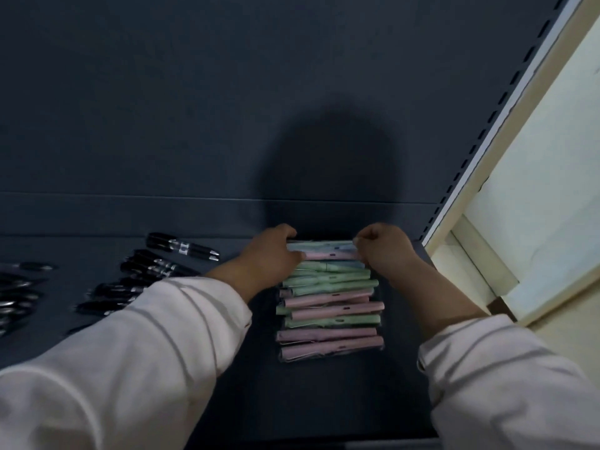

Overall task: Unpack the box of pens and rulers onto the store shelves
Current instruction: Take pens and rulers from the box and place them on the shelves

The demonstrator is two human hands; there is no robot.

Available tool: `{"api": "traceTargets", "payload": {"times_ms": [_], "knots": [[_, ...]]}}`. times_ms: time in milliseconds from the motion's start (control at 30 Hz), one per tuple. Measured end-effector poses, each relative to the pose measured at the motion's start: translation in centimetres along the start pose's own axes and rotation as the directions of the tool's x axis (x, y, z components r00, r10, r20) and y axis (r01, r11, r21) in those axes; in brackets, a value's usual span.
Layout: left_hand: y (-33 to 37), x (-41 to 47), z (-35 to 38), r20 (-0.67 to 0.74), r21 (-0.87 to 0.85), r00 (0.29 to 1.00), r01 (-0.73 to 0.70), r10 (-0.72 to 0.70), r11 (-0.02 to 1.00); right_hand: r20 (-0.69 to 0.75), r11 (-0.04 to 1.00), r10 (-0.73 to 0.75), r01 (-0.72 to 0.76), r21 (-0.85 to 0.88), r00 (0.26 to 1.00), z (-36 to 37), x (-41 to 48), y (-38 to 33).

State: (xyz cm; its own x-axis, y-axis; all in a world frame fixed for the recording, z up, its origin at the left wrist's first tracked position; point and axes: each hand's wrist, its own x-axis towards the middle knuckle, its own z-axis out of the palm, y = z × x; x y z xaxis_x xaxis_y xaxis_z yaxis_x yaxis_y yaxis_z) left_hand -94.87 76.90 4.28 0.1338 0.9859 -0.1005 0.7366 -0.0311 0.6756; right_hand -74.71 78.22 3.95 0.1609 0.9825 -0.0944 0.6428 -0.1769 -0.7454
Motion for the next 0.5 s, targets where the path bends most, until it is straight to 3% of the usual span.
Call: {"api": "traceTargets", "payload": {"times_ms": [167,367,500], "knots": [[-1.1,-1.6,-0.8,-0.043,0.013,0.999,-0.002,0.003,1.0,-0.029,0.928,-0.149,0.13,-0.349,0.988,0.4,-1.0,-1.1],[-4.3,-6.0,-5.5,-0.169,0.164,0.982,-0.061,0.089,0.985,0.019,0.819,-0.421,0.389,-0.421,0.907,4.1,-4.5,-6.5],[-8.3,-10.8,-10.1,-0.295,0.392,0.938,-0.055,0.182,0.918,0.074,0.696,-0.583,0.544,-0.469,0.809,8.5,-8.4,-11.8]]}}
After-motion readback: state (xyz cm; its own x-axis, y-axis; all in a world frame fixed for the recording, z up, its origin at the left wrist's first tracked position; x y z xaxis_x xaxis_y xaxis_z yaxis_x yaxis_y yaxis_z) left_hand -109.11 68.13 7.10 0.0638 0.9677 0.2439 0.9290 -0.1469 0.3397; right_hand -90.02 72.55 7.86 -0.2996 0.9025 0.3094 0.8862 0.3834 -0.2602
